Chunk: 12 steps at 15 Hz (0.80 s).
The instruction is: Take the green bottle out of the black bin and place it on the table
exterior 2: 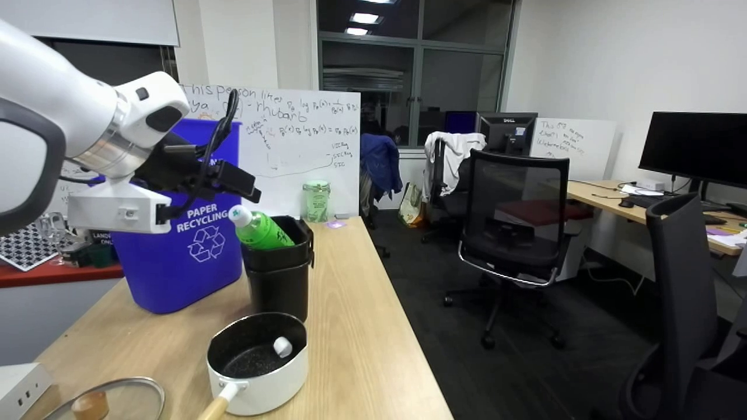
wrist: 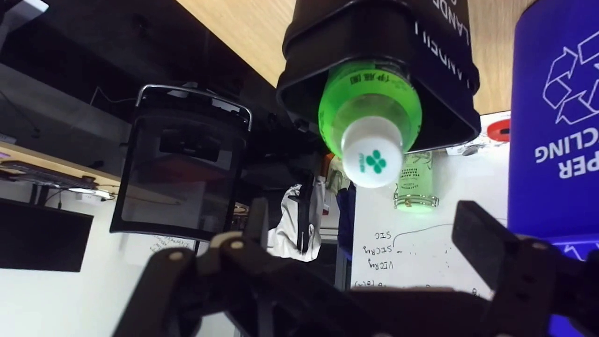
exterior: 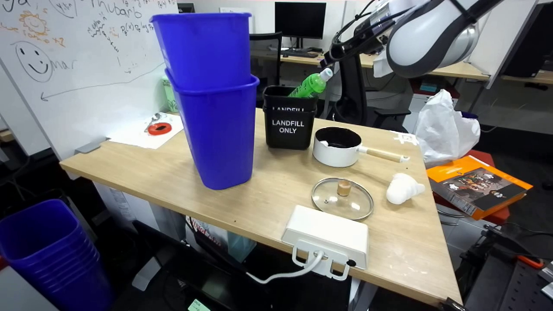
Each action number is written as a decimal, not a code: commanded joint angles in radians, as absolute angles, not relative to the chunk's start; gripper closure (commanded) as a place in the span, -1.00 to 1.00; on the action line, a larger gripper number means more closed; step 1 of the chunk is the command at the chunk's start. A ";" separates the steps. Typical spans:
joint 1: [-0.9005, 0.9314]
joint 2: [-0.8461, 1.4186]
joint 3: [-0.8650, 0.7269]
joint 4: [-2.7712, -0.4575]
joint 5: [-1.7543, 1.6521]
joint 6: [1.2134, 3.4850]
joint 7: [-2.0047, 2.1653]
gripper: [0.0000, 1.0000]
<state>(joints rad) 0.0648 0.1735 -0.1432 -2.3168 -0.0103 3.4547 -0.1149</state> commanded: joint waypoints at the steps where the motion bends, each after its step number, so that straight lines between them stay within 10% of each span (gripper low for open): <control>1: 0.062 0.194 -0.134 -2.301 0.000 3.455 -0.083 -1.00; 10: 0.067 0.236 -0.117 -2.292 0.010 3.454 0.000 -1.00; 12: 0.066 0.236 -0.122 -2.290 0.009 3.454 0.002 -0.66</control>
<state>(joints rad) 0.0608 0.2218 -0.1138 -2.3082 -0.0092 3.4541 -0.0026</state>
